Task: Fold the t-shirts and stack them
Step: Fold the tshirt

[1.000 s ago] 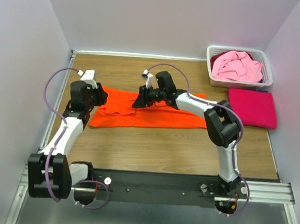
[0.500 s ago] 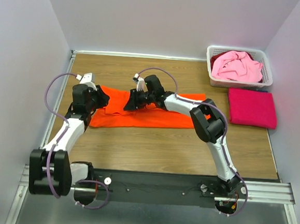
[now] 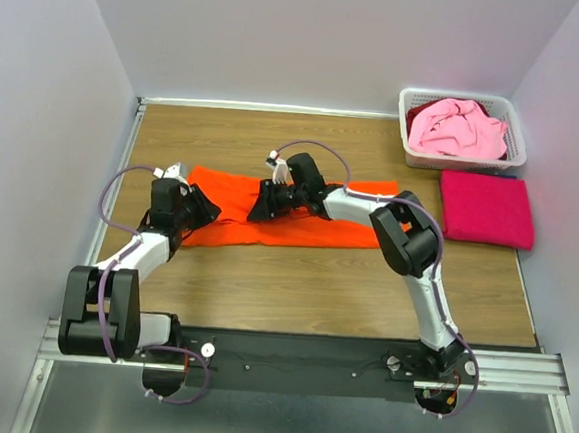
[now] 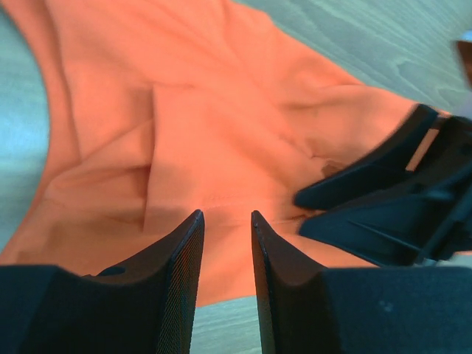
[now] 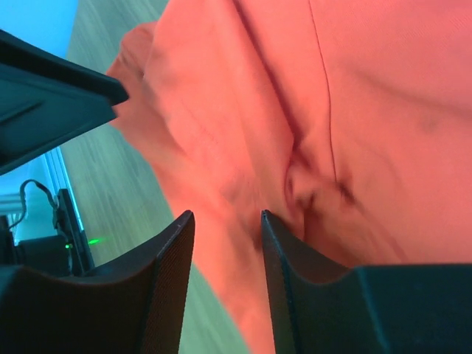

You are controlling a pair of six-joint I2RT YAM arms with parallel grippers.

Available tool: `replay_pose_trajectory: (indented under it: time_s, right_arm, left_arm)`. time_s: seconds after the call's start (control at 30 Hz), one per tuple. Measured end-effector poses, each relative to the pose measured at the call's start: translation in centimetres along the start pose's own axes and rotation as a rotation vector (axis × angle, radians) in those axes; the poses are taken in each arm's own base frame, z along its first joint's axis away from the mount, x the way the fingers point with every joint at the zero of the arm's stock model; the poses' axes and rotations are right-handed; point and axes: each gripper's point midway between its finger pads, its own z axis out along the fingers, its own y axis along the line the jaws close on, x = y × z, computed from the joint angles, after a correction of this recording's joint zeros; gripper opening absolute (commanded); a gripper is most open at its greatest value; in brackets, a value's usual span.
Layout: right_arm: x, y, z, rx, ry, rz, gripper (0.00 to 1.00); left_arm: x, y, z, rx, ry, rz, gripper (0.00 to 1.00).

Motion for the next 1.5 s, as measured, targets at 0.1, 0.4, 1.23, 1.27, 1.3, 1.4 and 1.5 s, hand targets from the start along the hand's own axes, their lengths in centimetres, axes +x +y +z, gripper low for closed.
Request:
replay_pose_trajectory:
  time_s: [0.1,0.4,1.23,1.27,1.3,1.4,1.5]
  right_arm:
    - [0.0,0.4,-2.4,0.033,-0.020,0.002,0.53]
    - [-2.5,-4.8,-15.6,0.311,-0.239,0.069,0.57]
    - [10.0,-10.6,-23.4,0.667,-0.066,0.242,0.61]
    - [10.4,-10.1,-23.2,0.641,-0.058,0.252,0.61]
    - [10.8,-9.4,-22.7,0.613,-0.045,0.254,0.62]
    - [12.6,-6.7,-21.1,0.539,0.016,0.241,0.63]
    - [14.9,-3.3,-19.2,0.465,0.103,0.224,0.64]
  left_arm:
    - [0.8,0.9,-0.5,-0.041,-0.006,-0.040,0.40]
    - [-0.8,2.6,-2.7,-0.172,-0.137,-0.117,0.40]
    - [-5.5,9.4,6.1,-0.399,0.047,-0.162,0.38]
    - [-6.1,9.3,6.7,-0.395,0.050,-0.153,0.38]
    - [-6.4,9.3,7.3,-0.399,0.061,-0.140,0.38]
    - [-7.9,8.9,9.1,-0.391,0.062,-0.109,0.39]
    - [-9.2,8.7,10.5,-0.387,0.060,-0.079,0.40]
